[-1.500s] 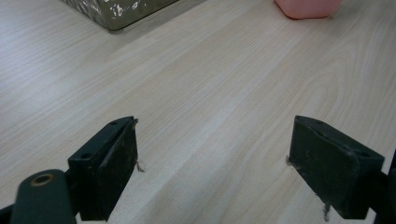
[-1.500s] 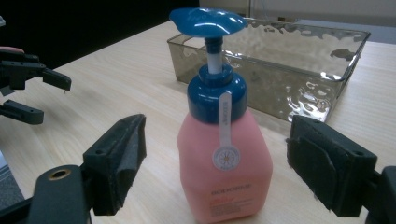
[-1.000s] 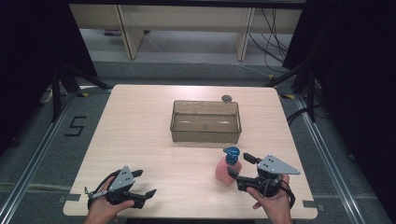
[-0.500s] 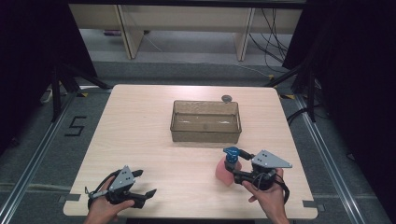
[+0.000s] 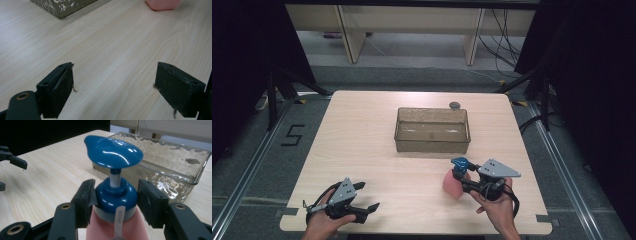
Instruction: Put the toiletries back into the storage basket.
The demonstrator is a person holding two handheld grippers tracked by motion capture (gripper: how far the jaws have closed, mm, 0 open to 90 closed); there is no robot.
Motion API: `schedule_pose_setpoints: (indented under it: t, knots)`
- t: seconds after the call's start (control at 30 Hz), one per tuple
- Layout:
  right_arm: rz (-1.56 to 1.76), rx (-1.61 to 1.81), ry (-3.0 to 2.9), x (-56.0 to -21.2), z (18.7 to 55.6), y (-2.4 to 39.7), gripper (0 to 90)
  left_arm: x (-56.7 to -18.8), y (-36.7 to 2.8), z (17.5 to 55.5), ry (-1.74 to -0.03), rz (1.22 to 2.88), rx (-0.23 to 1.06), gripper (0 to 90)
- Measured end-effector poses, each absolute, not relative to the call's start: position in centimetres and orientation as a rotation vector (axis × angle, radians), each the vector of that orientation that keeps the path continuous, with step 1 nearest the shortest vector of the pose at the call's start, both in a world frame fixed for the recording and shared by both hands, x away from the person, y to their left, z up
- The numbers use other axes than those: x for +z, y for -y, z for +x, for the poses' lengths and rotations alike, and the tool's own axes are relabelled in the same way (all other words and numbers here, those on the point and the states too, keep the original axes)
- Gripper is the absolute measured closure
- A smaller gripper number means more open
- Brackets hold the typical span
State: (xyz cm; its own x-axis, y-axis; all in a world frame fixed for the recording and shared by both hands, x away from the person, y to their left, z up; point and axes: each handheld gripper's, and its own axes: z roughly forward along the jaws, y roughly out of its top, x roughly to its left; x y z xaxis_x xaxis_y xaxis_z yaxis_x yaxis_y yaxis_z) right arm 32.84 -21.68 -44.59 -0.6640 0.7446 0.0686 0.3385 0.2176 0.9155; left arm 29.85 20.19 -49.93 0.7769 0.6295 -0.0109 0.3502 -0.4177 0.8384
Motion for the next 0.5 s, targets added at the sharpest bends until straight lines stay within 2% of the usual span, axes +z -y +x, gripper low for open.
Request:
schedule_pose_setpoints:
  t: [0.5]
  knots:
    - [0.951, 1.459, -2.099, -45.08, 33.47, 21.66, 52.3, -49.94, -20.02, 29.80, -0.730, 2.053, 0.390, 15.1]
